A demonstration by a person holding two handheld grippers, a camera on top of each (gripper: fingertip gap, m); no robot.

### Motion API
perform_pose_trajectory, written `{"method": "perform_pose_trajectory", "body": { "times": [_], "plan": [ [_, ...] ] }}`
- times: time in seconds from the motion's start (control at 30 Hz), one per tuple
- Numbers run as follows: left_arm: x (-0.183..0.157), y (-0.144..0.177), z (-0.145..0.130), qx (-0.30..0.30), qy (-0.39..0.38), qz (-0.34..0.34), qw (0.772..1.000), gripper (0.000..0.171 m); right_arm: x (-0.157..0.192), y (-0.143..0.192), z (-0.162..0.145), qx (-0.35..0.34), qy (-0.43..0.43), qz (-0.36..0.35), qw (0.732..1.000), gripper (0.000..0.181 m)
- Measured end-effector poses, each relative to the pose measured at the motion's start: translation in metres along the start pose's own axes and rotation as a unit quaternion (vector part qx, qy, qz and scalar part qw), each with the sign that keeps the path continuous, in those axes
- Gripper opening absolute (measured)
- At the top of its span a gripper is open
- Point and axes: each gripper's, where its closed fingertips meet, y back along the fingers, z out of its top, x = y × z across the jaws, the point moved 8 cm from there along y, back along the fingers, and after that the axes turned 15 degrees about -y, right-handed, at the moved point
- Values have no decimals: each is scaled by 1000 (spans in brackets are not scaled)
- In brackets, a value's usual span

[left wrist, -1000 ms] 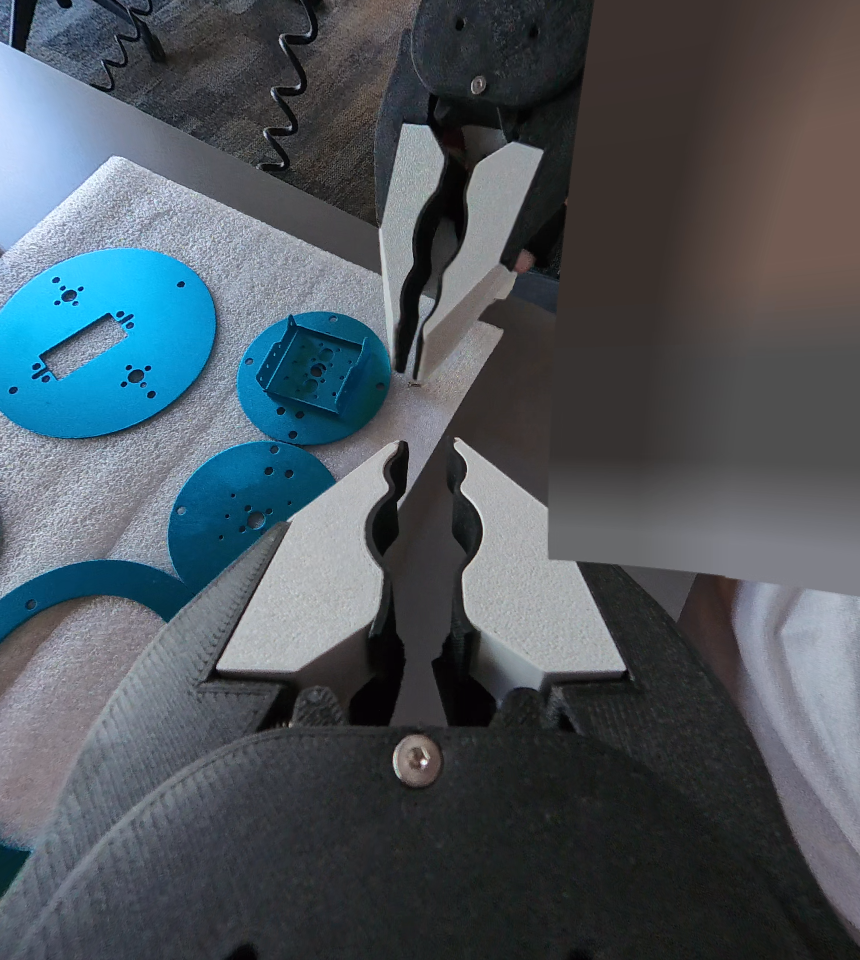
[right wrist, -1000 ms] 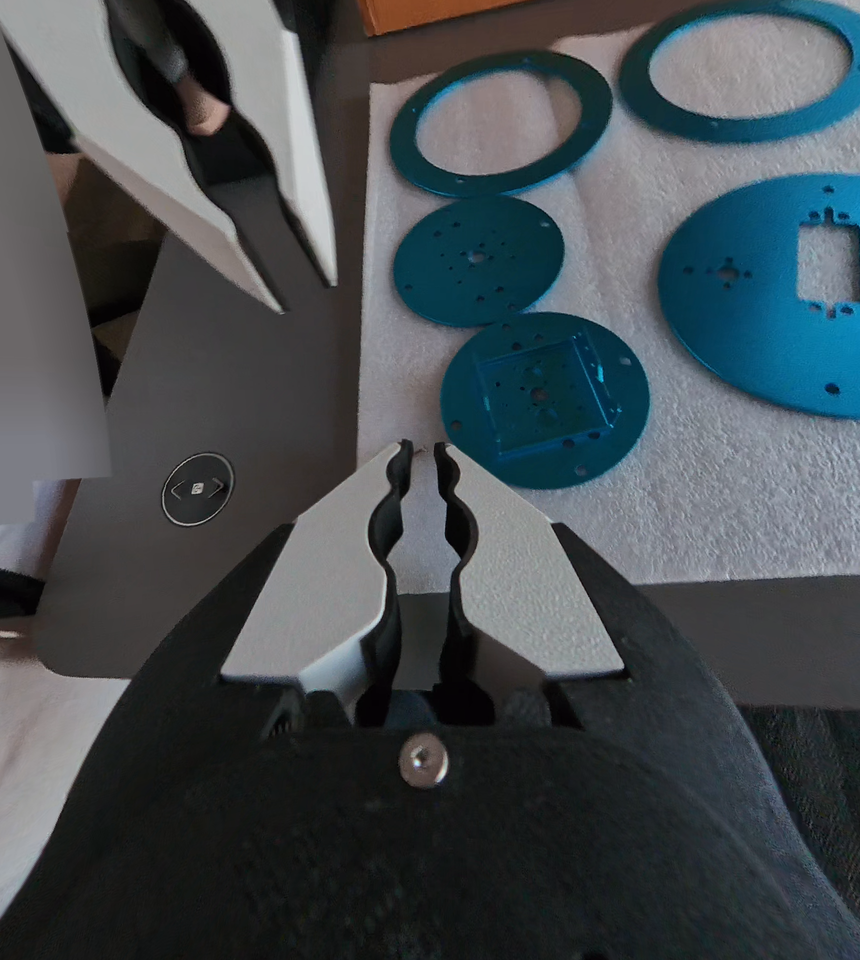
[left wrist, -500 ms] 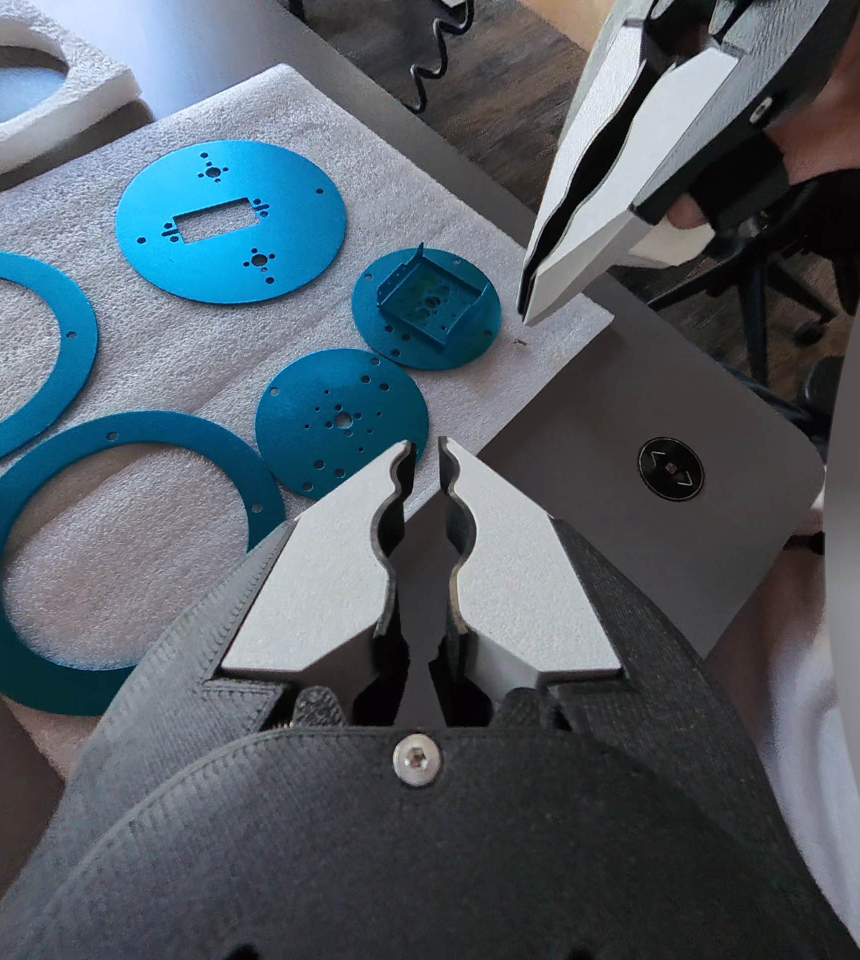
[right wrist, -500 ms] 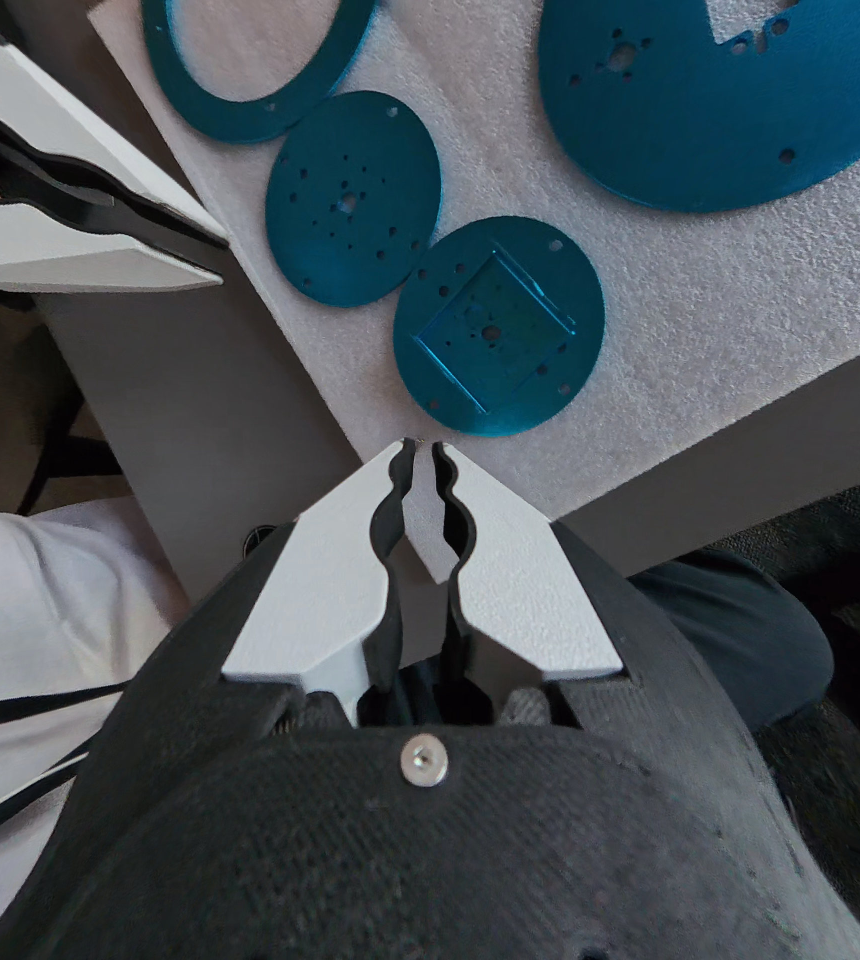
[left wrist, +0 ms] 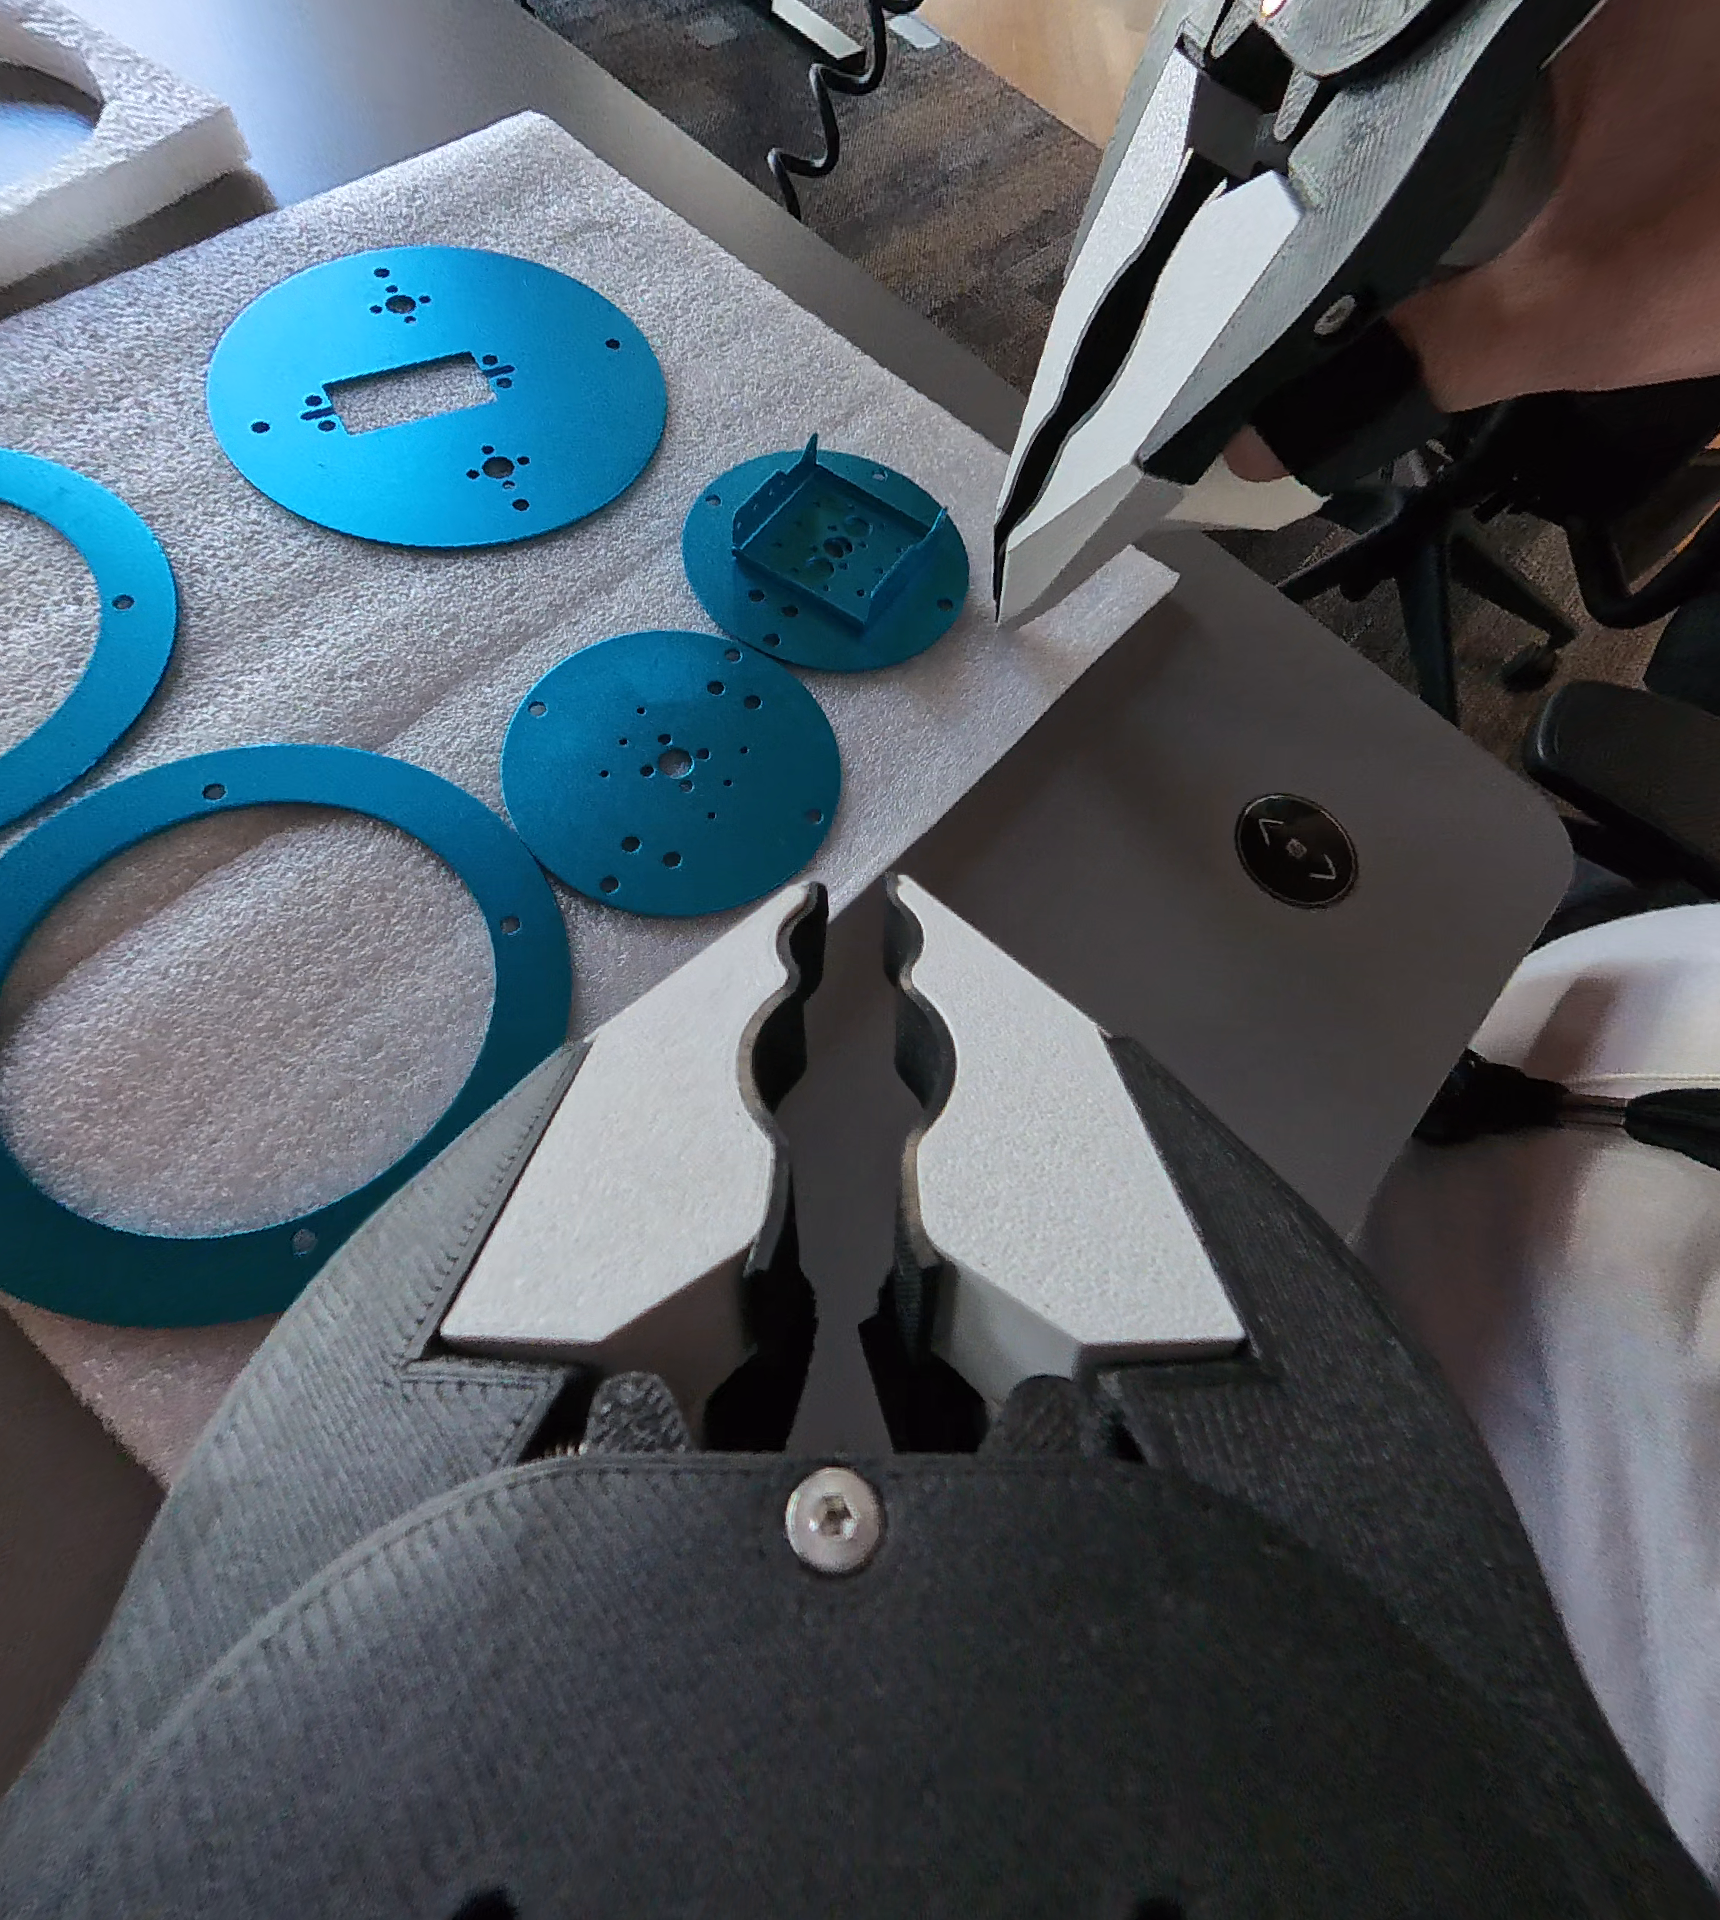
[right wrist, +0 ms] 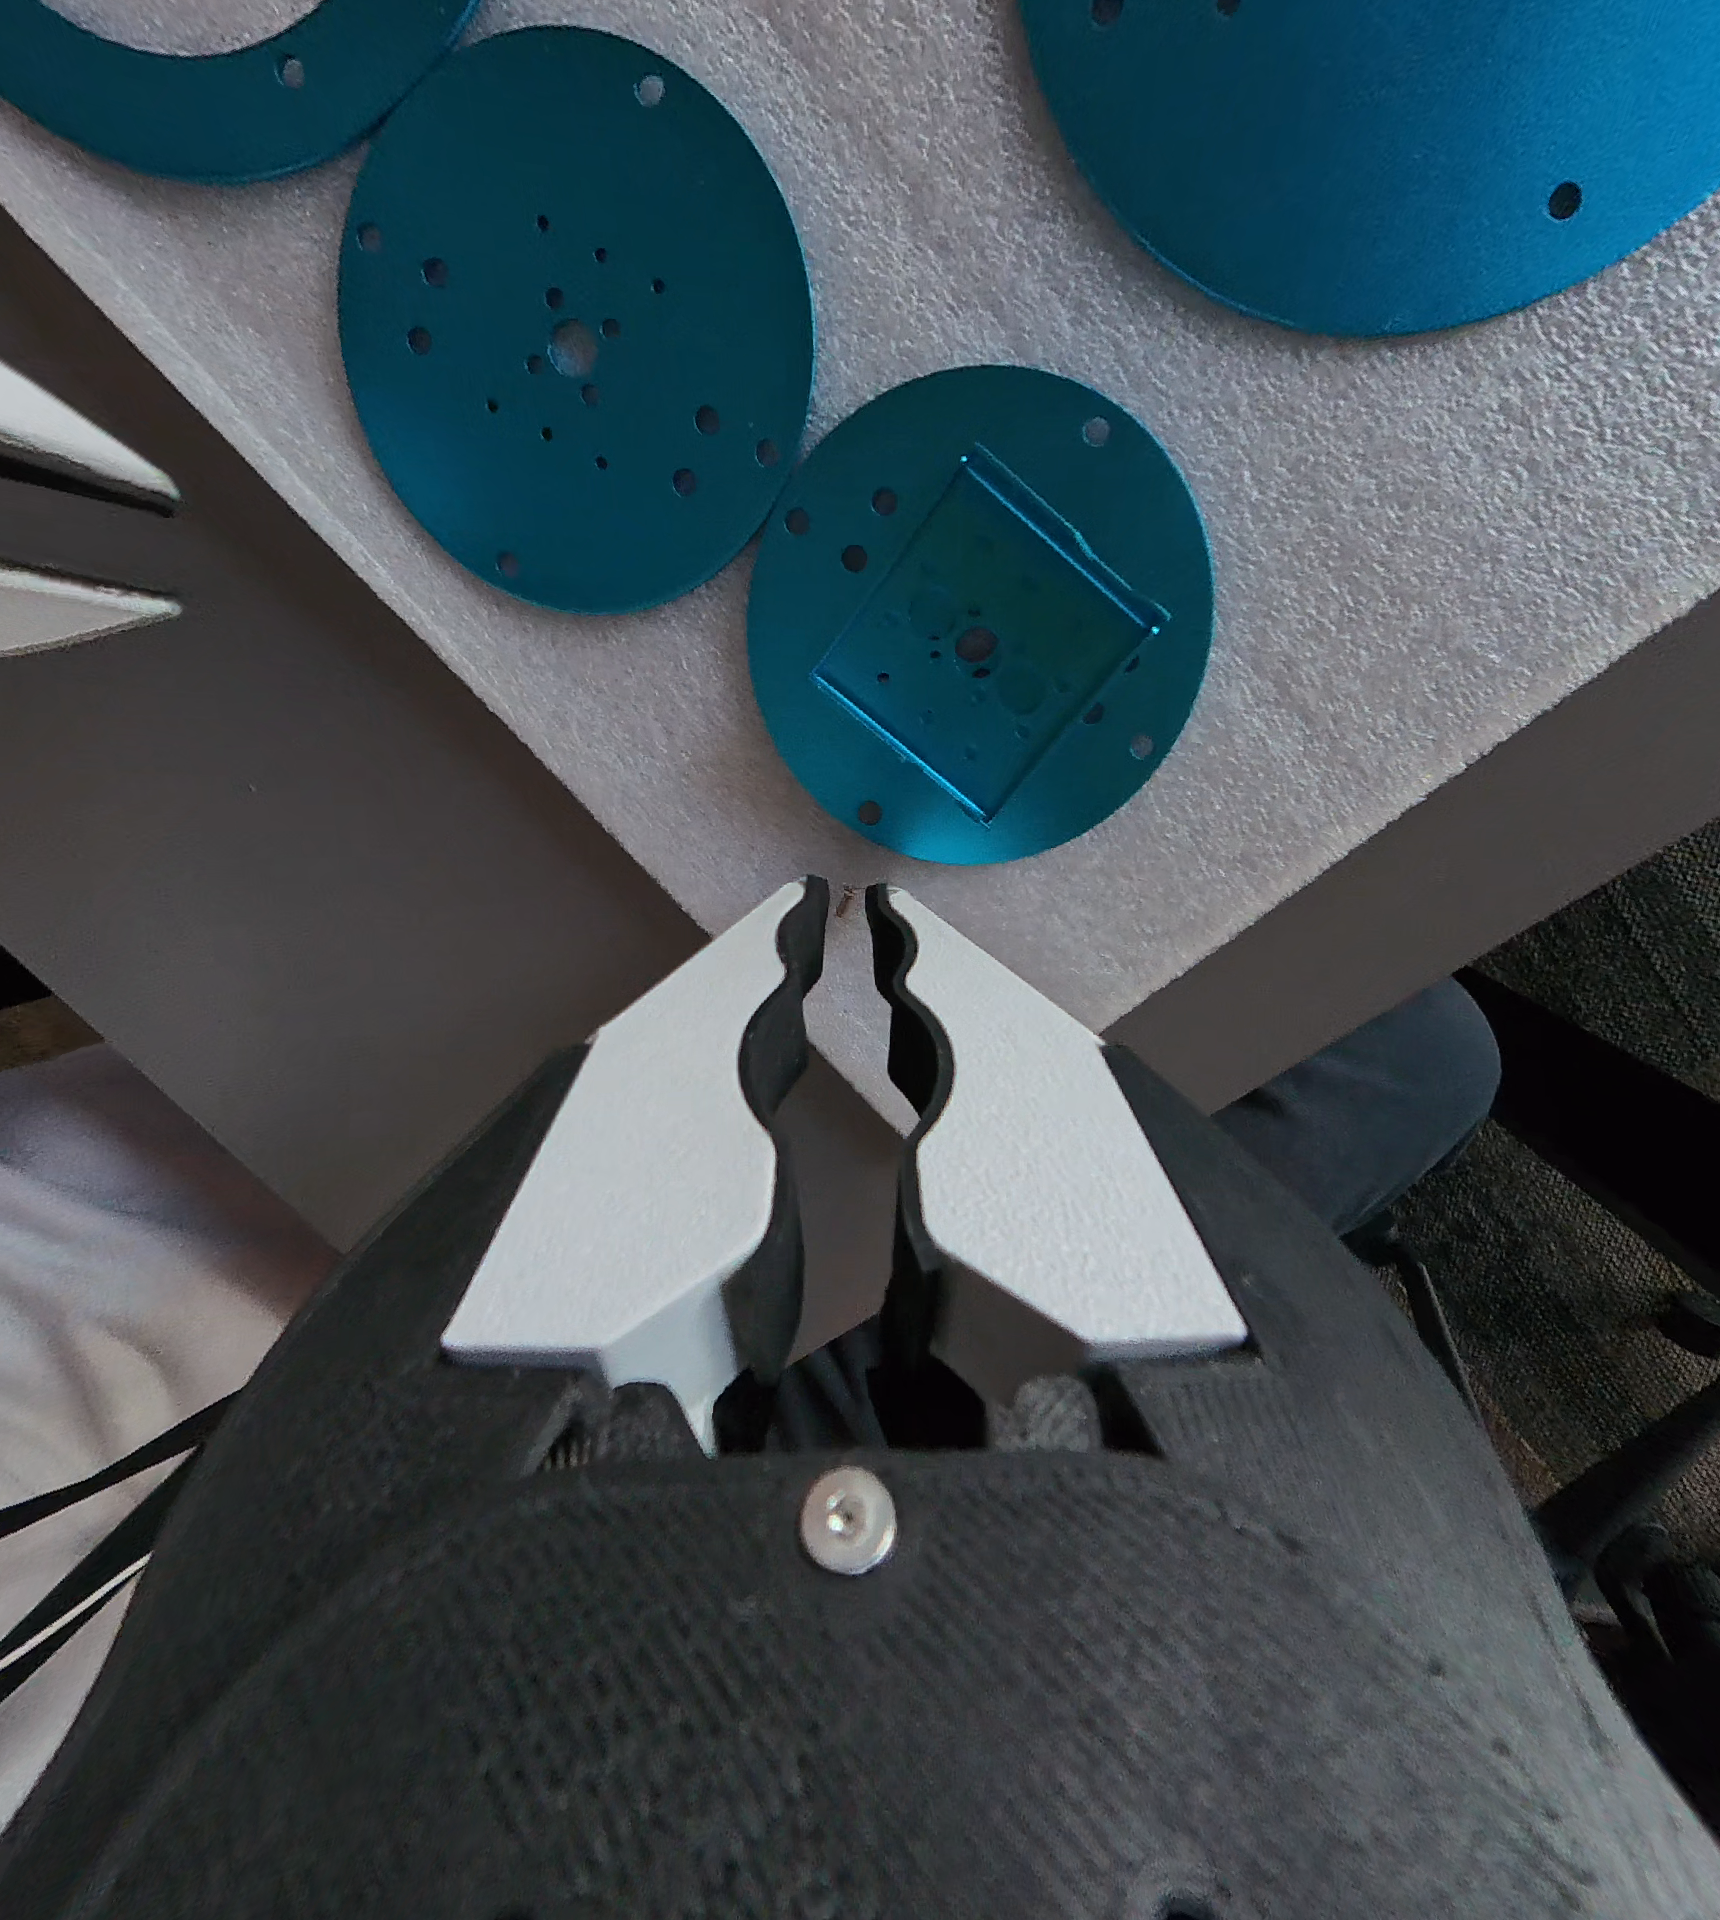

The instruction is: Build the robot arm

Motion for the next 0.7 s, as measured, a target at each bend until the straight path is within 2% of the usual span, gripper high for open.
{"method": "perform_pose_trajectory", "body": {
  "times": [0.2, 0.7],
  "plan": [
    [0, 3, -1, 3, 8, -3, 1000, 11, 0, -3, 1, 5, -11, -9, 1000, 7],
    [8, 5, -9, 9, 28, 9, 1000, 11, 7, -5, 0, 5, 37, -56, 998, 2]
  ]
}}
